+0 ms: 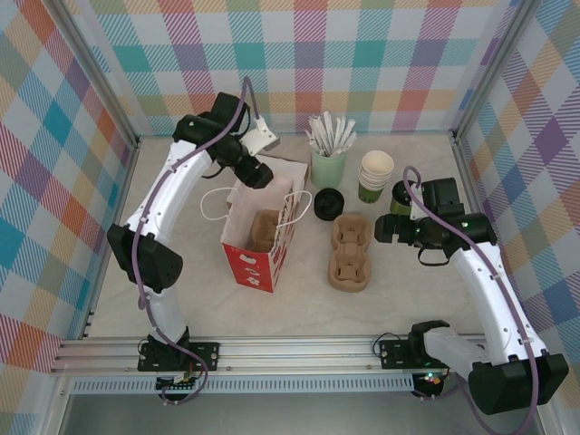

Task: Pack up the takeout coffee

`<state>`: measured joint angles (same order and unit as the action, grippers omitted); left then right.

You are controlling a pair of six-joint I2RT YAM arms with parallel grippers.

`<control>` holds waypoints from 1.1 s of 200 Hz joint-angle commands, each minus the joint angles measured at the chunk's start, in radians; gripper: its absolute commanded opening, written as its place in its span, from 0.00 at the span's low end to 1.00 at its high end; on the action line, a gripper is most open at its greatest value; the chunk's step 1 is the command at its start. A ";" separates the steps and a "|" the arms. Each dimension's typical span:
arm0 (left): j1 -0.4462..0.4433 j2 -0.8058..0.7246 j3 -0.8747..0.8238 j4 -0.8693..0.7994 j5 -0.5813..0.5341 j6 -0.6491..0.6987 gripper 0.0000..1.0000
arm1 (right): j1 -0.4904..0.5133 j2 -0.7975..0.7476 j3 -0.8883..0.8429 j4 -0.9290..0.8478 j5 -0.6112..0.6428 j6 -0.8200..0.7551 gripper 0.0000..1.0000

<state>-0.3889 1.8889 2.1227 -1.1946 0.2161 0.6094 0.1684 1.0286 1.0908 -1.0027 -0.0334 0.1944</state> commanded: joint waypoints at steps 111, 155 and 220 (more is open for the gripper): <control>0.008 -0.258 -0.123 -0.088 0.004 -0.107 0.00 | -0.017 0.013 -0.026 0.030 -0.030 -0.026 1.00; 0.009 -0.469 -0.286 -0.060 -0.046 -0.407 0.00 | -0.038 0.027 -0.014 0.029 -0.034 -0.005 1.00; 0.010 -0.615 -0.517 0.110 -0.064 -0.919 0.00 | -0.061 0.057 -0.015 0.034 -0.049 0.006 1.00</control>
<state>-0.3882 1.2915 1.6825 -1.1995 0.1314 -0.0711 0.1162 1.0733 1.0721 -0.9829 -0.0566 0.1883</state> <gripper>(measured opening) 0.038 0.997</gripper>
